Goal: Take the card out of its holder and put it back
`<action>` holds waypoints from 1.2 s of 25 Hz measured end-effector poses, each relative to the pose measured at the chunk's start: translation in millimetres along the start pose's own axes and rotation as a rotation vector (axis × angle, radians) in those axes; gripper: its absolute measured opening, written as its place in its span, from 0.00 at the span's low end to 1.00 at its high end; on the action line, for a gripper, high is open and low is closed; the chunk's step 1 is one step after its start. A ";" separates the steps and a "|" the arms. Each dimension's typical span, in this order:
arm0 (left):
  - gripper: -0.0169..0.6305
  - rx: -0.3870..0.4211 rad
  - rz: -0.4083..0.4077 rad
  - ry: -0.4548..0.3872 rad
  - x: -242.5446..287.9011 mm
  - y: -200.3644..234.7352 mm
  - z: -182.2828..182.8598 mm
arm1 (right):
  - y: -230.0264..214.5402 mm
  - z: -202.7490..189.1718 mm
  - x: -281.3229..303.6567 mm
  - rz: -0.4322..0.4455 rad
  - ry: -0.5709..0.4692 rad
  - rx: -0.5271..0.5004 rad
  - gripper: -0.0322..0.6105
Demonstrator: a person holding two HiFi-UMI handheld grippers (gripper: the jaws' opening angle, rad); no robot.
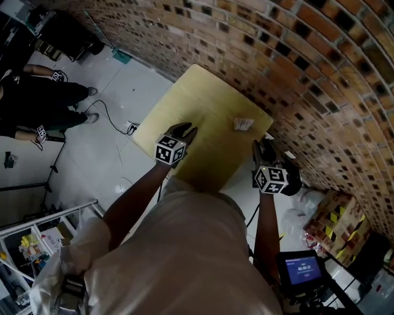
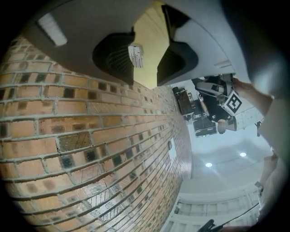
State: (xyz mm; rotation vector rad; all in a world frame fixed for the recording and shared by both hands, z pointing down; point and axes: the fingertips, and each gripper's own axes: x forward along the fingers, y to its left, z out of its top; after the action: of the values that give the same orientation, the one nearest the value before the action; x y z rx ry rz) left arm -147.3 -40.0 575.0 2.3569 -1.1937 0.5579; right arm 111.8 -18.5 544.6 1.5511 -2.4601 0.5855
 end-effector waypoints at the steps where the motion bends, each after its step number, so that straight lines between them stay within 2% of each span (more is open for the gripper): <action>1: 0.23 0.001 -0.003 0.006 -0.6 -0.9 -2.3 | 1.0 -1.6 -0.6 0.000 0.001 0.002 0.31; 9: 0.23 0.015 -0.036 0.062 -7.3 -12.5 -23.7 | 7.6 -17.2 -8.0 -0.012 0.012 0.020 0.31; 14: 0.23 0.023 -0.046 0.073 -14.6 -6.3 -30.2 | 27.7 -13.1 -3.3 -0.002 0.011 0.000 0.30; 20: 0.23 0.055 -0.126 0.086 -22.8 -14.8 -42.1 | 45.7 -6.7 -9.7 -0.043 -0.003 -0.032 0.30; 23: 0.23 0.073 -0.146 0.077 -33.7 -7.1 -42.2 | 63.5 -9.8 -9.9 -0.052 0.003 -0.041 0.30; 30: 0.23 0.033 -0.154 0.046 -95.3 23.4 -57.1 | 125.6 -27.1 -10.6 -0.053 0.020 -0.045 0.30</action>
State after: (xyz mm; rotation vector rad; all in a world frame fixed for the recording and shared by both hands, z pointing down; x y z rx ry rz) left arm -227.5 40.4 575.9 2.4247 -0.9795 0.5803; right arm 2.4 49.2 536.2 1.5801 -2.3928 0.5314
